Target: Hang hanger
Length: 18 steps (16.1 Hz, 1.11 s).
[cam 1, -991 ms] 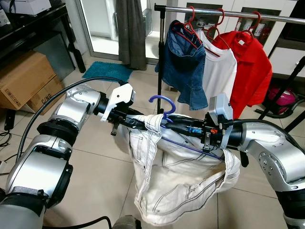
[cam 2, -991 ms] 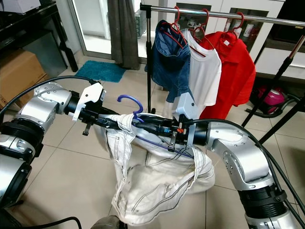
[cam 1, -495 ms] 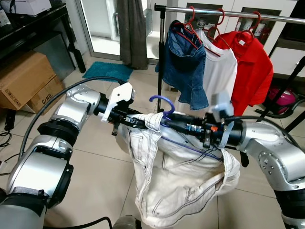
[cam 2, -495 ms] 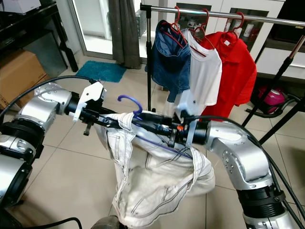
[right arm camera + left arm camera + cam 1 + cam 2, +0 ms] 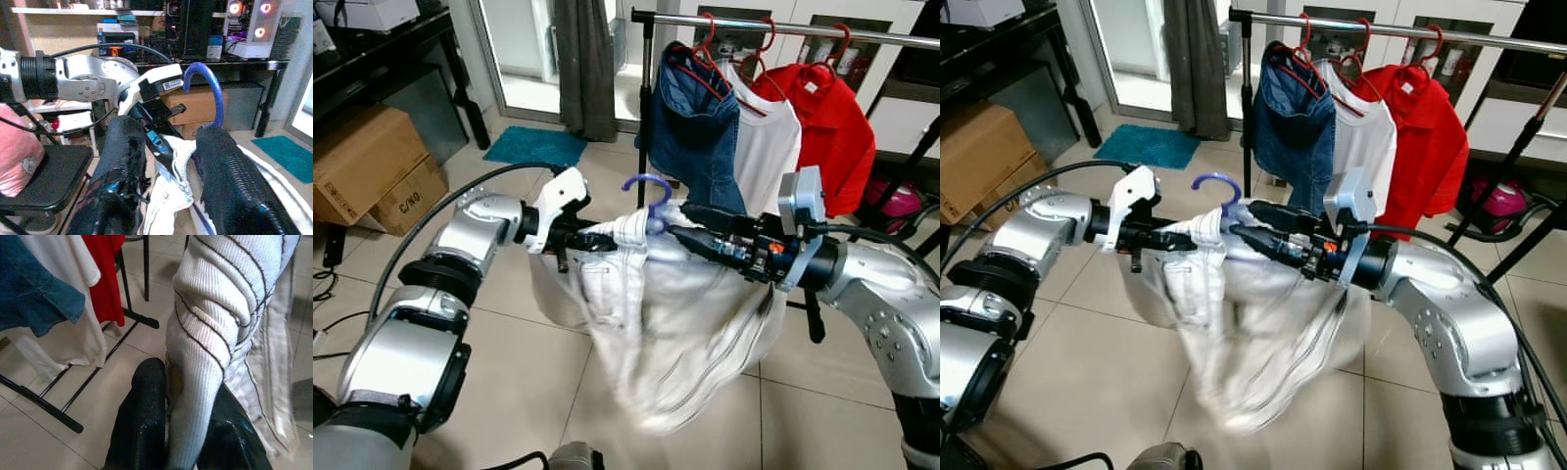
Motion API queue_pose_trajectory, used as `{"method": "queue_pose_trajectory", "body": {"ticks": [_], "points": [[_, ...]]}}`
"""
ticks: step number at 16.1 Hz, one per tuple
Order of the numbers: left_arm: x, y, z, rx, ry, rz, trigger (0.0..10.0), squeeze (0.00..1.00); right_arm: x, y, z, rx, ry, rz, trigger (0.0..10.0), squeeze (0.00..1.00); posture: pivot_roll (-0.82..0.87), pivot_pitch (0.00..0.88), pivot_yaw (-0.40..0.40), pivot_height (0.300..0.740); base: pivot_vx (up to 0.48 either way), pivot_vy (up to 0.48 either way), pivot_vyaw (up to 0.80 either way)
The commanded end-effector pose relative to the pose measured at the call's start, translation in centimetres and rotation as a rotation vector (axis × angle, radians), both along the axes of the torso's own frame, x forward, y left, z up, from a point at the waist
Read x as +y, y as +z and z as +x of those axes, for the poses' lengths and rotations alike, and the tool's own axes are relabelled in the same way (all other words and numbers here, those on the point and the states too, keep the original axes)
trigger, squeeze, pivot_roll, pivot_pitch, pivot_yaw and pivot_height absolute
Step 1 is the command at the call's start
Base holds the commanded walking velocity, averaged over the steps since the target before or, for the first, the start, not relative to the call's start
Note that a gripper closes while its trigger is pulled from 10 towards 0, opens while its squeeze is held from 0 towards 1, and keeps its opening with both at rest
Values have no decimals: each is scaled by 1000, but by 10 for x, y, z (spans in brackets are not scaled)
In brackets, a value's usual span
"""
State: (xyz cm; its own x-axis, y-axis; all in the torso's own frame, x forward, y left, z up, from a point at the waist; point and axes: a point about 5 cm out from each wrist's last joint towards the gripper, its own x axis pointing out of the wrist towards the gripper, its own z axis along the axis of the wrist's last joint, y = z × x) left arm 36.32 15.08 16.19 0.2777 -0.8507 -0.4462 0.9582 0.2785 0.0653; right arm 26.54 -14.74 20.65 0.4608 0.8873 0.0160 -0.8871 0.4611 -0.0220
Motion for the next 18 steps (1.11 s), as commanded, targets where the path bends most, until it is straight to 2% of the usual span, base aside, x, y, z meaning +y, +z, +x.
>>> {"method": "queue_pose_trajectory", "body": {"ticks": [1,2,4,6,7,8,10,13,18], "points": [[0,12,3,-54,26,-63,0,0,-6,-2,2,-21,-108,-45,10000,1000,-33,0,64,740,0,0,0],[-1,12,3,-65,40,-65,0,0,-13,-16,7,-3,-258,-137,10000,1000,-33,0,61,740,0,0,0],[0,11,2,-71,57,-59,0,0,-21,-28,13,33,-410,-167,10000,1000,-33,0,59,740,0,0,0],[1,10,2,-77,75,-52,0,0,-27,-33,18,-1,-501,-231,10000,1000,-33,0,57,740,0,0,0],[3,8,2,-81,94,-45,0,0,-31,-35,21,0,-581,-219,10000,373,-30,0,52,740,0,0,0],[3,6,2,-85,106,-39,0,0,-32,-35,23,9,-615,-192,10000,0,-31,0,51,740,0,0,0],[4,6,2,-89,118,-41,0,0,-33,-38,23,7,-651,-211,10000,0,-28,0,47,740,0,0,0],[6,5,2,-98,145,-31,0,0,-36,-48,21,17,-662,-297,10000,0,-28,0,47,740,0,0,0],[10,6,2,-106,163,-21,0,0,-54,-63,19,103,-749,-390,10000,0,-28,0,48,740,0,0,0]]}}
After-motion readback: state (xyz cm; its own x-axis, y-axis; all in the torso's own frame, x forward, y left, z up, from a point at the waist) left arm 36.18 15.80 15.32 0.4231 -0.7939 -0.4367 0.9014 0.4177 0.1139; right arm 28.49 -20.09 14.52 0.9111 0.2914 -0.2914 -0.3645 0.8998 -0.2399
